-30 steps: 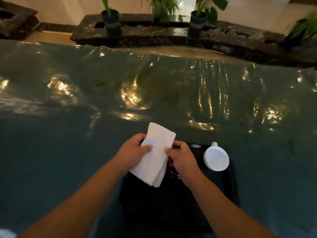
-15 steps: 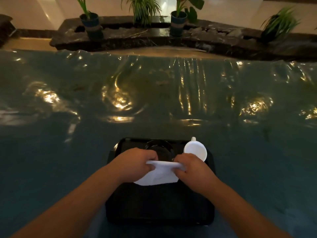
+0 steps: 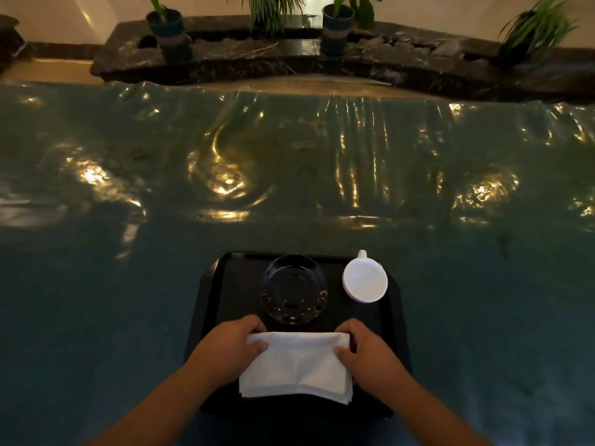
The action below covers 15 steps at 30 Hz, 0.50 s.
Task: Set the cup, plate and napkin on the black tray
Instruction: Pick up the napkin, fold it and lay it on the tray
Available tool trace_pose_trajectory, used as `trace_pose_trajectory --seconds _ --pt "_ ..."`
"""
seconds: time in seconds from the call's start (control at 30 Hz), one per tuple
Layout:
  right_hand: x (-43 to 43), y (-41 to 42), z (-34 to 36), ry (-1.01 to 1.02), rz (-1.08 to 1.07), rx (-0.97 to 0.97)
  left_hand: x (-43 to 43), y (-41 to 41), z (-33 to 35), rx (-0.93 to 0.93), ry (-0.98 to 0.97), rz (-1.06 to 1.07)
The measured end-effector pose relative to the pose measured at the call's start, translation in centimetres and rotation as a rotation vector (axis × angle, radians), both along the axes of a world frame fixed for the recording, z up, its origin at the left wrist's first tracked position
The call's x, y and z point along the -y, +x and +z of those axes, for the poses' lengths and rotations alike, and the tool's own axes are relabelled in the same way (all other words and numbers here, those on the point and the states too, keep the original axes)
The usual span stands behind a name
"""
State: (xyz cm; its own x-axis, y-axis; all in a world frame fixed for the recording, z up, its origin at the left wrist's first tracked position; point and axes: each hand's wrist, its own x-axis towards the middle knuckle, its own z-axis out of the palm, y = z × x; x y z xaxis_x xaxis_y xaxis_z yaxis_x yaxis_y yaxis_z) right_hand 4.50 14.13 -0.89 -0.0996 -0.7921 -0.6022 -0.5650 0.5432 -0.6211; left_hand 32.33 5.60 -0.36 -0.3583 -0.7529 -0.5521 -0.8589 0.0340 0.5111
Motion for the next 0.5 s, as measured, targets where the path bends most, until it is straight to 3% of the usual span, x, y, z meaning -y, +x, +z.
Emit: trace_pose_trajectory --seconds 0.07,0.17,0.27,0.4,0.5 --pt "-0.7 0.4 -0.5 -0.069 0.051 -0.165 -1.0 0.1 -1.4 0.028 -0.106 0.006" --pt "-1.6 0.8 -1.3 -0.344 0.211 -0.481 -2.4 0.5 -3.3 0.066 -0.392 -0.093" --pt "-2.3 1.0 -2.5 -0.492 0.433 -0.487 -3.6 0.7 -4.4 0.028 -0.476 -0.241" --pt "-3.1 1.3 -3.8 -0.367 0.626 -0.501 -4.4 1.1 -5.9 0.098 -0.458 -0.336" --pt "-2.9 1.4 -3.6 -0.348 0.633 -0.513 -4.6 1.3 -6.4 0.086 -0.468 -0.346"
